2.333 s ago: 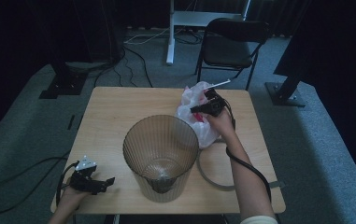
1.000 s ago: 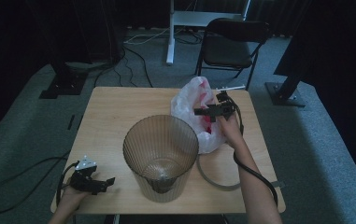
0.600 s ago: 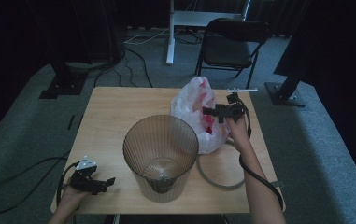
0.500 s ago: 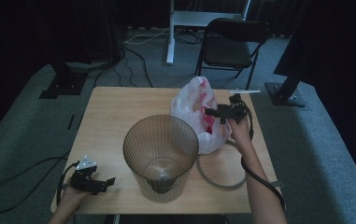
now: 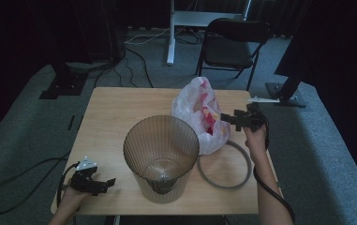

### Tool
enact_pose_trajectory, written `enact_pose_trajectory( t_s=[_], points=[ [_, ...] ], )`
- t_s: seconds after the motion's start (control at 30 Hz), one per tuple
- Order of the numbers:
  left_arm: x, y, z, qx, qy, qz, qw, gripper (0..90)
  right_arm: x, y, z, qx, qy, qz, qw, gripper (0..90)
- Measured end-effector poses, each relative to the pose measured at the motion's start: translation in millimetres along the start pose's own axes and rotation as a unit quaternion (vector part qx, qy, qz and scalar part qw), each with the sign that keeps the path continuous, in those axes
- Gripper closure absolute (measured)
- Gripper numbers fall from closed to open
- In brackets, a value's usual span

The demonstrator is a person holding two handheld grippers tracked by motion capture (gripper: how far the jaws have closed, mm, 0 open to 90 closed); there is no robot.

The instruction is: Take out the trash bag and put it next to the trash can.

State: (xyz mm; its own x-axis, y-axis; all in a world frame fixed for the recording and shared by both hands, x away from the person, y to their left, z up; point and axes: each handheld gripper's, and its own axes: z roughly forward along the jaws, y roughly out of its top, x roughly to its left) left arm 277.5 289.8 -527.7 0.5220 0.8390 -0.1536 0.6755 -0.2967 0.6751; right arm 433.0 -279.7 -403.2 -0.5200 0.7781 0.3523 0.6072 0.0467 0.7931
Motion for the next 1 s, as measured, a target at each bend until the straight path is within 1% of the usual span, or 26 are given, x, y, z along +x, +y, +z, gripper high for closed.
enact_pose_trajectory(
  t_s=[0.03,0.07,0.13,0.2,0.27,0.3,0.4,0.43,0.5,0.53,0.57,0.6,0.63,0.67,0.7,0.73,0.8,0.83,0.87,0.9,0.97,1.0],
  points=[
    [0.0,0.0,0.1,0.0,0.0,0.0,1.0,0.0,-3.3,-2.8,-2.3,-0.001,0.011,0.01,0.9999,14.4],
    [0.0,0.1,0.1,0.0,0.0,0.0,1.0,0.0,-5.7,-5.5,-4.6,-0.005,0.014,0.018,0.9997,14.5],
    [0.0,0.1,0.1,0.0,0.0,-0.001,1.0,0.0,-8.4,-10.9,-9.6,-0.014,0.009,0.021,0.9996,14.4],
    [0.2,0.1,-0.1,-0.001,-0.002,-0.004,1.0,0.0,-10.2,-16.1,-14.1,-0.021,0.005,0.03,0.9993,14.3],
    [0.4,0.1,-0.2,-0.002,-0.002,-0.004,1.0,0.0,-10.8,-20.7,-17.8,-0.022,-0.014,0.028,0.9993,14.3],
    [0.4,0.1,-0.1,-0.002,-0.002,-0.004,1.0,0.0,-11.4,-23.1,-19.8,-0.026,-0.019,0.028,0.9991,14.3],
    [-0.1,0.1,0.0,0.0,-0.001,-0.001,1.0,0.0,-13.9,-30.3,-26.6,-0.041,-0.024,0.031,0.9984,13.6],
    [-0.1,0.0,-0.1,0.0,-0.001,-0.002,1.0,0.0,-14.8,-33.5,-29.2,-0.044,-0.022,0.031,0.9983,13.4],
    [0.1,-0.1,-0.3,-0.001,-0.001,-0.003,1.0,0.0,-16.0,-38.5,-32.7,-0.045,-0.028,0.03,0.9982,13.4],
    [0.2,-0.1,-0.3,-0.001,-0.001,-0.003,1.0,0.0,-16.5,-41.3,-34.8,-0.048,-0.023,0.026,0.9982,13.4],
    [0.4,-0.1,-0.4,0.0,-0.001,-0.003,1.0,0.0,-17.4,-44.0,-36.9,-0.049,-0.013,0.028,0.9983,13.4],
    [0.4,-0.1,-0.3,0.0,-0.002,-0.003,1.0,0.0,-20.0,-46.7,-38.4,-0.033,0.003,0.038,0.9987,13.5],
    [0.2,0.0,-0.2,0.0,-0.001,-0.003,1.0,0.0,-21.0,-48.6,-39.0,-0.026,0.008,0.04,0.9988,13.5],
    [0.0,0.0,-0.3,-0.001,-0.001,-0.002,1.0,0.0,-22.3,-52.1,-40.6,-0.027,0.019,0.04,0.9986,13.9],
    [-0.2,0.0,-0.3,-0.001,-0.001,-0.002,1.0,0.0,-23.1,-56.0,-42.4,-0.031,0.024,0.043,0.9983,15.1],
    [-0.3,0.0,-0.4,-0.001,-0.001,-0.002,1.0,0.0,-23.7,-60.0,-44.1,-0.024,0.025,0.049,0.9982,16.3],
    [-0.3,-0.1,-0.5,0.0,-0.001,-0.002,1.0,0.0,-22.9,-65.7,-47.2,-0.03,0.009,0.046,0.9984,16.3],
    [-0.2,-0.1,-0.4,0.0,-0.001,-0.002,1.0,0.0,-24.0,-73.2,-50.8,-0.034,0.003,0.054,0.9979,16.0],
    [-0.3,-0.1,-0.4,0.0,-0.001,-0.003,1.0,0.0,-24.4,-76.8,-52.7,-0.036,-0.003,0.055,0.9978,14.4],
    [-0.3,-0.1,-0.4,0.0,-0.001,-0.002,1.0,0.0,-24.4,-76.8,-52.7,-0.036,-0.003,0.055,0.9978,14.4],
    [-0.4,0.1,-0.3,0.001,-0.001,-0.002,1.0,0.0,-25.5,-83.7,-56.6,-0.035,-0.009,0.058,0.9976,13.6],
    [-0.5,0.2,-0.3,0.001,-0.001,-0.001,1.0,0.0,-27.0,-90.7,-60.6,-0.034,-0.016,0.061,0.9974,13.6]
  ],
)
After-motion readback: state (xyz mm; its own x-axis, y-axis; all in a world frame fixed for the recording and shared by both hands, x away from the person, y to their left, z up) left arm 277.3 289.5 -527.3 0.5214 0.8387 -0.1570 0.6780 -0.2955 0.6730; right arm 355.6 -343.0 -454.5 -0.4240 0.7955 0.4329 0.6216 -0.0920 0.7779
